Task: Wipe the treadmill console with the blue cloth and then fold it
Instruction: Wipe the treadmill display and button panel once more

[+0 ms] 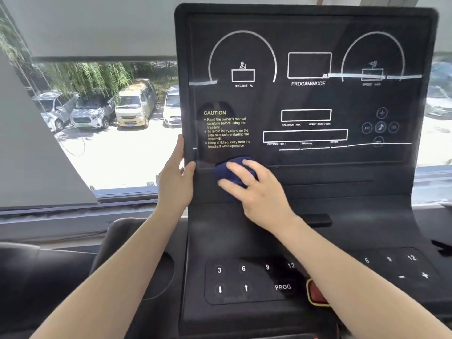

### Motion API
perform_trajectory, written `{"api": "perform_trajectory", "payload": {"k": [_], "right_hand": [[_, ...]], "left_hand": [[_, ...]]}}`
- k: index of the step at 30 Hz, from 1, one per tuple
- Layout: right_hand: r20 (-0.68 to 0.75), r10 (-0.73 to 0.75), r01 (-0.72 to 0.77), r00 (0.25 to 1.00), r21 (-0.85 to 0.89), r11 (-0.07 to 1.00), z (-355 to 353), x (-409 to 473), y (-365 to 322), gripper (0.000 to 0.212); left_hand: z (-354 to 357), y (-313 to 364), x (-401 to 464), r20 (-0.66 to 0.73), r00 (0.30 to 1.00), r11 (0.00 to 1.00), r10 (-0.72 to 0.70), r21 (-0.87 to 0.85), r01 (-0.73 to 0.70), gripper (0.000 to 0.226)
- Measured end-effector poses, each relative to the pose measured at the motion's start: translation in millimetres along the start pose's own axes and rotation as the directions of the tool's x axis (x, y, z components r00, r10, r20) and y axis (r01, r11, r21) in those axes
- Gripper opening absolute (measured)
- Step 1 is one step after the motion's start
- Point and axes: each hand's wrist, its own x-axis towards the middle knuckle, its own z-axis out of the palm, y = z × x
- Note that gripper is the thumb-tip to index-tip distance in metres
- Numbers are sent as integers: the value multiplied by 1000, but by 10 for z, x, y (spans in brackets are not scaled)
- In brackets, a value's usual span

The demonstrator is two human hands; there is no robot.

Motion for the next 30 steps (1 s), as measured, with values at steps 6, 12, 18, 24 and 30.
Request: {"api": "perform_trajectory", "payload": {"k": [6, 12, 18, 24, 30], "right_hand": [[-125, 312, -323, 942, -73, 944, -293, -376, 556, 39], [-174, 399, -416, 900, -76, 906, -165, -282, 230, 43], [-70, 180, -188, 981, -126, 974, -64, -176, 136, 49], [-175, 611, -629, 772, -70, 774, -268, -247, 508, 44], [-141, 532, -533, 835, 35, 845, -72, -68, 3, 41]], "left_hand": [[-31, 4, 42, -7, 999, 997, -39, -64, 39, 61], [32, 2, 9, -38, 998, 993, -58, -102, 54, 60], [-37, 23, 10, 27, 997, 980, -69, -185, 73, 64], [-38, -67, -299, 55, 989, 982, -135, -124, 141, 57], [4, -141, -368, 57, 975, 965, -214, -143, 220, 55]]}}
